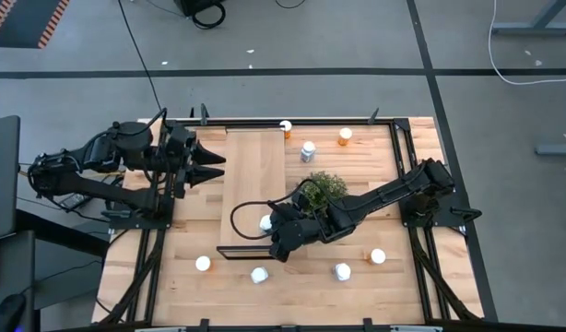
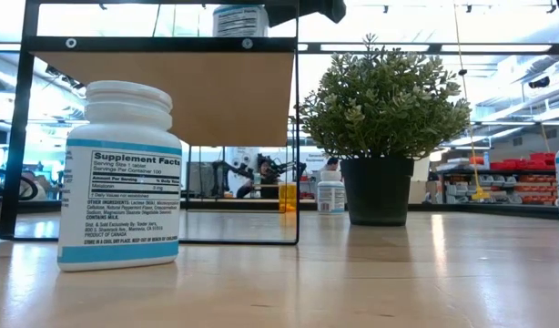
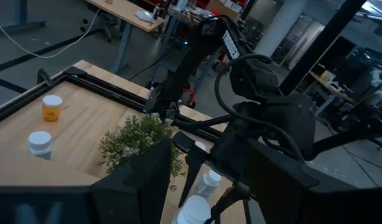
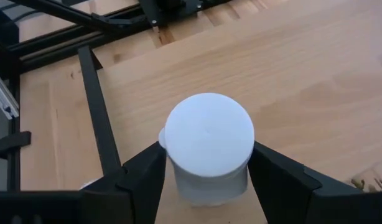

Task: Pick and place medicine bottles onto shelf by color
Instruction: Put the top right white pill bottle on the shelf

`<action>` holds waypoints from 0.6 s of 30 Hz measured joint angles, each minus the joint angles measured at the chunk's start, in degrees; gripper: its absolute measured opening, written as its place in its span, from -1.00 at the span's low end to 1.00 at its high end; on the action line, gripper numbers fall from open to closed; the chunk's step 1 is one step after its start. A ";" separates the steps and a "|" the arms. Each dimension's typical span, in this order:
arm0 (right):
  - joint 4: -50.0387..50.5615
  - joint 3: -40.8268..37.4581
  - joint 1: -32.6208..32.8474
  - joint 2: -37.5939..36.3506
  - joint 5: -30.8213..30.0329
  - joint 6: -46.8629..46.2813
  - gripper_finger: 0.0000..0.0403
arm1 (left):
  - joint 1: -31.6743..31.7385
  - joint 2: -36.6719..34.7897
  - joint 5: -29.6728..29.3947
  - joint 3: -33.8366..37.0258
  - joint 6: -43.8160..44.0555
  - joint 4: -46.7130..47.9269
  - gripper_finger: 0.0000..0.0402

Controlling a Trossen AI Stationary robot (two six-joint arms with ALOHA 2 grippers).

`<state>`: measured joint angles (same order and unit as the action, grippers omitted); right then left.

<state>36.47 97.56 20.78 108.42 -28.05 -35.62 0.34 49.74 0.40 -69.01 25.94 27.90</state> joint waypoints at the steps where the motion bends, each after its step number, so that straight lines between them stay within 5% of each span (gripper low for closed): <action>1: -0.04 0.00 0.02 0.00 0.02 -0.26 0.16 | 0.00 0.00 -0.02 0.00 0.04 0.35 0.04; 10: 0.85 2.49 0.04 0.00 0.20 0.41 0.24 | 0.00 0.00 2.28 0.00 0.85 11.33 0.02; 18: 1.61 7.32 0.46 0.02 2.60 1.53 0.31 | 0.00 0.00 8.77 0.00 3.73 32.69 0.03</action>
<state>38.08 104.88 21.23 108.44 -25.45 -34.08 0.34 49.74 9.18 -69.01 29.67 60.60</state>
